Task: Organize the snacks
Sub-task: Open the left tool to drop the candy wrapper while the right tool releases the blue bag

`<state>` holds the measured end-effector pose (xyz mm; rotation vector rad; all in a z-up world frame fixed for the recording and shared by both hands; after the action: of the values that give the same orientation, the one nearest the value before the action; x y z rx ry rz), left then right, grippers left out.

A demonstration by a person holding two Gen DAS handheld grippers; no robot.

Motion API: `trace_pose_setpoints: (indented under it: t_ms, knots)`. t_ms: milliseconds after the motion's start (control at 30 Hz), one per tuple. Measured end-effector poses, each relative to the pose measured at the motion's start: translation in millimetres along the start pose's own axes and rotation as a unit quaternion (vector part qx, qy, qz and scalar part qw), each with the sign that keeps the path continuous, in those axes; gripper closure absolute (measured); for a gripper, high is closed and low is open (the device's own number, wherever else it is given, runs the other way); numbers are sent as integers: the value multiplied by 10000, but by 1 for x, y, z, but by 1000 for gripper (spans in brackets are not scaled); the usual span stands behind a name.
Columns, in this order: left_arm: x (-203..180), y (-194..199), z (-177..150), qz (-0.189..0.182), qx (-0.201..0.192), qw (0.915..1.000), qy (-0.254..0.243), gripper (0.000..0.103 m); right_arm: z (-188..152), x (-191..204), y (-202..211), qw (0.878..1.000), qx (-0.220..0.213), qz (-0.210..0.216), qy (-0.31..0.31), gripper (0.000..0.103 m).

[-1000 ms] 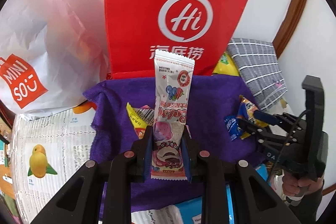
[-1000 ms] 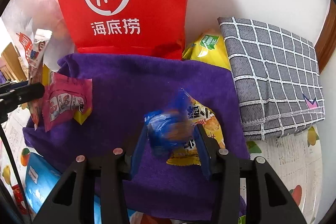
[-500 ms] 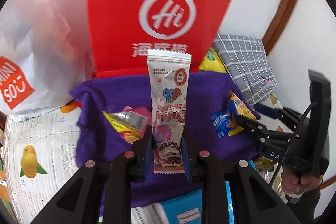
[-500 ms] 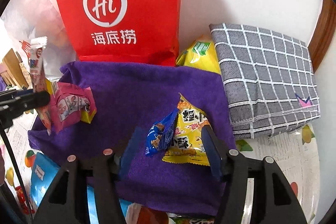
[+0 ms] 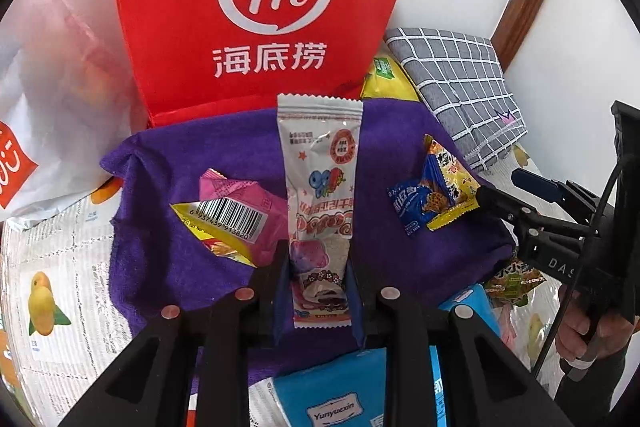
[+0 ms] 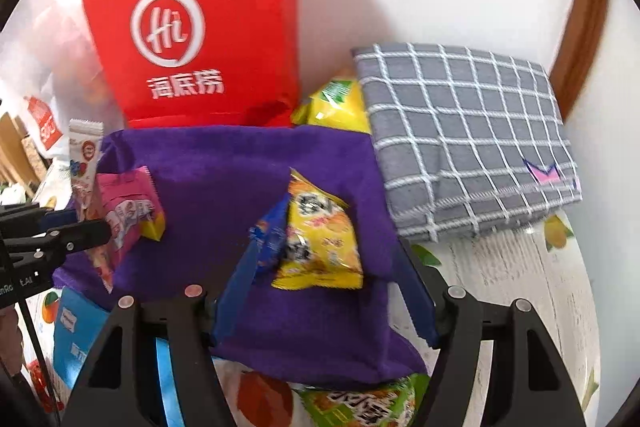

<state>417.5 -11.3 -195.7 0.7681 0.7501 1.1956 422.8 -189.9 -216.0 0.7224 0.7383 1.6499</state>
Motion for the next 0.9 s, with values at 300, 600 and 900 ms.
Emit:
trace_pose_setpoints:
  t_ms: [300, 600, 900]
  knots:
    - [-5, -7, -2, -58, 67, 10000, -39, 70, -8, -21, 7, 9993, -44, -54, -367, 35]
    - [-11, -2, 0, 148, -80, 9996, -207, 39, -15, -24, 10, 9993, 11, -122, -344, 35]
    - [-10, 13, 4, 319, -222, 9991, -153, 22, -28, -35, 20, 9987, 69, -226, -448, 35]
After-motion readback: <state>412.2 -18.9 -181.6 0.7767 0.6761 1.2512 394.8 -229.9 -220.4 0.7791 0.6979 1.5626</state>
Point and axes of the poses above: each gripper's, at about its wrist camera, not at the fingertips, and y roughly against the way its jaws point, x to its left, z to its top, the point moved 9 cm from there along -y, roughly the way its jaws point, and after that the axes turned 5 degrees about z, right-handed, at the moved point
